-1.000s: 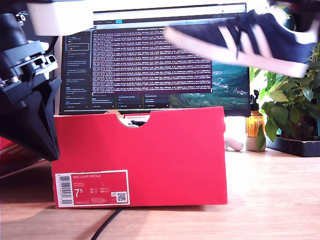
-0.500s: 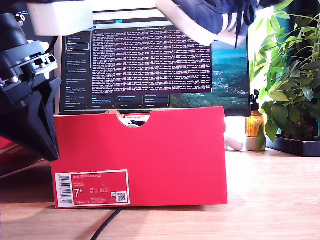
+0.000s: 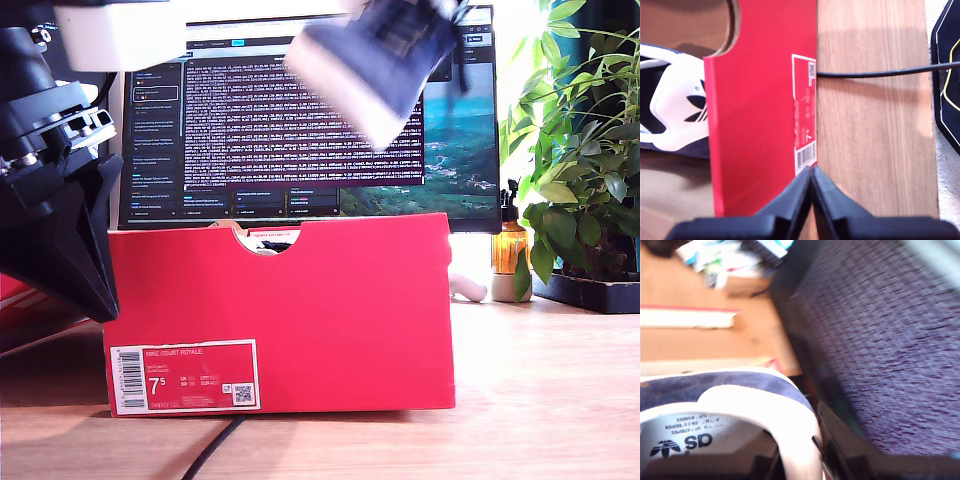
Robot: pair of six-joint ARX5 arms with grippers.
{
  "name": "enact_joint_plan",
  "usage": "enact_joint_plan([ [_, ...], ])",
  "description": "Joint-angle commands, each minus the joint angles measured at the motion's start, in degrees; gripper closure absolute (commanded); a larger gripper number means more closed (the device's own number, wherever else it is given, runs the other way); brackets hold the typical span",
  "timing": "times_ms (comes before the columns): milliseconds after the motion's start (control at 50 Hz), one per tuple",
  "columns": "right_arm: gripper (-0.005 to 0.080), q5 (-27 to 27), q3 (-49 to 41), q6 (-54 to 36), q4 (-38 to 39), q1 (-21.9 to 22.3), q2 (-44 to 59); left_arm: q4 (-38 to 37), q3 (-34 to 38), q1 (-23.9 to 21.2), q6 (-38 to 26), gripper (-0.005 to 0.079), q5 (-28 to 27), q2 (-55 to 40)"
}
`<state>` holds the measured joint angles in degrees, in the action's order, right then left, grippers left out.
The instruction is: Pack the blue shoes by picking the first shoe and placing it inside the red shoebox, left side, then picking and rotating the second shoe and placing it in the shoebox
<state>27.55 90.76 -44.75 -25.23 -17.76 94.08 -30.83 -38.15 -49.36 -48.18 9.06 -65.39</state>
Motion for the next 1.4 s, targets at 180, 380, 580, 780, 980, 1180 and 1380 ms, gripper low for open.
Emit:
enact_joint_plan([
  [180, 0.0762, 0.6, 1.9, -1.8, 1.4, -1.2, 4.9, 0.4, -0.2, -0.2, 0.3, 0.0761, -1.6, -0.2],
  [380, 0.0762, 0.6, 1.9, -2.5, 1.0, -1.4, 9.3, 0.5, -0.2, -0.1, 0.3, 0.0761, -2.9, -0.2],
  [580, 0.0762, 0.6, 1.9, -5.8, 1.1, -1.6, 13.5, 0.3, -0.2, -0.2, 0.3, 0.0761, -2.9, -0.2],
  [780, 0.0762, 0.5, 1.9, -8.2, 4.8, -1.6, 16.4, 0.4, -0.2, -0.2, 0.3, 0.0761, -2.9, -0.2],
  [980, 0.0762, 0.4, 1.9, -8.2, 10.7, -1.2, 17.0, 0.4, -0.2, -0.2, 0.3, 0.0761, -2.9, -0.2],
  [1180, 0.0762, 0.6, 1.9, -9.0, 9.7, -0.5, 17.0, 0.4, -0.2, -0.1, 0.3, 0.0761, -2.8, -0.2],
  [1380, 0.0762, 0.3, 1.9, -14.5, 0.9, -0.6, 17.0, 0.4, -0.2, -0.1, 0.3, 0.0761, -2.7, -0.2],
])
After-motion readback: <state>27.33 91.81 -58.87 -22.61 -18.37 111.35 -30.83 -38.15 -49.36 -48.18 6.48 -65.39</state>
